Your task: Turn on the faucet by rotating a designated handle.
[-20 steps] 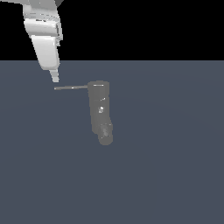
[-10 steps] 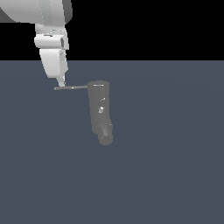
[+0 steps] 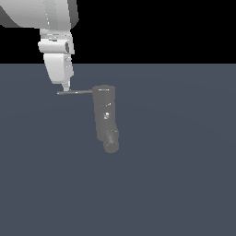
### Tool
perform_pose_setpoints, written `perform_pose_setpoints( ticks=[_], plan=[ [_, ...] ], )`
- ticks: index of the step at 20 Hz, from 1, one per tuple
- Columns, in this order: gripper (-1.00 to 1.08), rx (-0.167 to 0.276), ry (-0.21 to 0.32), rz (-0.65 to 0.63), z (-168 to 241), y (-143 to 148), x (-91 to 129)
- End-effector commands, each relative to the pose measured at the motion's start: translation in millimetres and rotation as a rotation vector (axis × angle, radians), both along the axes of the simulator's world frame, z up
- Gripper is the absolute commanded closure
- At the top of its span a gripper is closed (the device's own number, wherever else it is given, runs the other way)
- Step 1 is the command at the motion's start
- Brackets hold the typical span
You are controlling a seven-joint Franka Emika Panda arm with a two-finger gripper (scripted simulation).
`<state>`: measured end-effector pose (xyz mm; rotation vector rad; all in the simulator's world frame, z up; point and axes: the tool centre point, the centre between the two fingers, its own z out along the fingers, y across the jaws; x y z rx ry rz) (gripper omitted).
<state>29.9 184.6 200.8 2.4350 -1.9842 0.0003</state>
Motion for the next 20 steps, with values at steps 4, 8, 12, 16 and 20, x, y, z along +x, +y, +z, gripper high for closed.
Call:
perform_pose_setpoints(
  ticks=[4,8,12,16,20],
  plan=[
    [1.08,0.0,0.0,0.0,0.1,-2.8,-10.7],
    [1.08,0.0,0.0,0.0,0.1,-5.3,-21.6],
    [1.08,0.0,0.0,0.0,0.0,-7.9,-32.6],
    [1.08,0.0,0.0,0.0,0.0,-10.5,-43.7],
    [1.08,0.0,0.0,0.0,0.0,-13.1,-54.9]
  ],
)
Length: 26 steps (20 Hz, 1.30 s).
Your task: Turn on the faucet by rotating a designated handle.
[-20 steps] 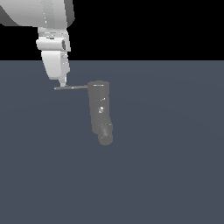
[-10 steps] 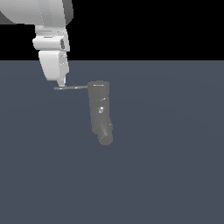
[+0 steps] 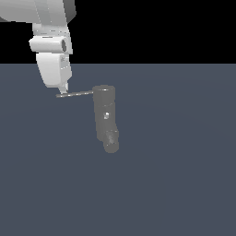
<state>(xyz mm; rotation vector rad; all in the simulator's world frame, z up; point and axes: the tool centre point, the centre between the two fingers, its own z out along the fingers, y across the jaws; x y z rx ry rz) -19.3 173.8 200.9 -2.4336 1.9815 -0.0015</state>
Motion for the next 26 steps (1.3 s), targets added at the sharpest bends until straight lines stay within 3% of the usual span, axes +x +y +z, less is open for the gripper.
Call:
perform_pose_setpoints(
  ticks=[1,16,26],
  plan=[
    [1.08,-0.002,0.003,-0.002,-0.1,-3.2,-8.4],
    [1.08,-0.002,0.003,-0.002,0.1,-13.0,-50.5],
    [1.08,-0.001,0.001,-0.004,-0.1,-34.7,-60.6]
  ],
)
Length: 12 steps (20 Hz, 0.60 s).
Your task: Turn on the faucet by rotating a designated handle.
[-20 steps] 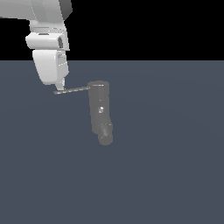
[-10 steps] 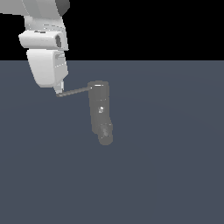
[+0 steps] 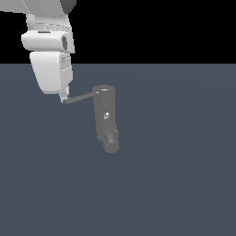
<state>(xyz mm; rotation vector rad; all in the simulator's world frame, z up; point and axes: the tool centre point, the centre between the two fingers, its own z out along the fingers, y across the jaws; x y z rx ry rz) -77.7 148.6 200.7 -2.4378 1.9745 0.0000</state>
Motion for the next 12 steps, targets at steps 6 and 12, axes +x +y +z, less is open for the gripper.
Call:
perform_pose_setpoints(
  ticks=[6,12],
  plan=[
    [1.08,-0.003,0.002,-0.009,0.0,-25.3,-13.1],
    [1.08,-0.003,0.002,-0.008,0.1,-41.6,-24.3]
  ],
)
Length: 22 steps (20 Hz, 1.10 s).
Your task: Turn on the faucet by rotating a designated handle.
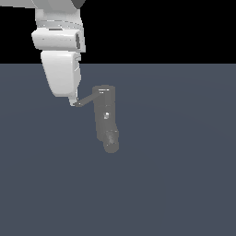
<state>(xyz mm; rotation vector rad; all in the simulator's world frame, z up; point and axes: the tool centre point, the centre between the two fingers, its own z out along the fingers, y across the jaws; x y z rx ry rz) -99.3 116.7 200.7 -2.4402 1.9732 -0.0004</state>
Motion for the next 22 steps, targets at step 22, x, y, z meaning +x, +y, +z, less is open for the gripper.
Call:
perform_pose_setpoints(
  ticks=[22],
  plan=[
    [1.08,-0.002,0.002,-0.004,0.1,-80.7,-17.1]
  ],
)
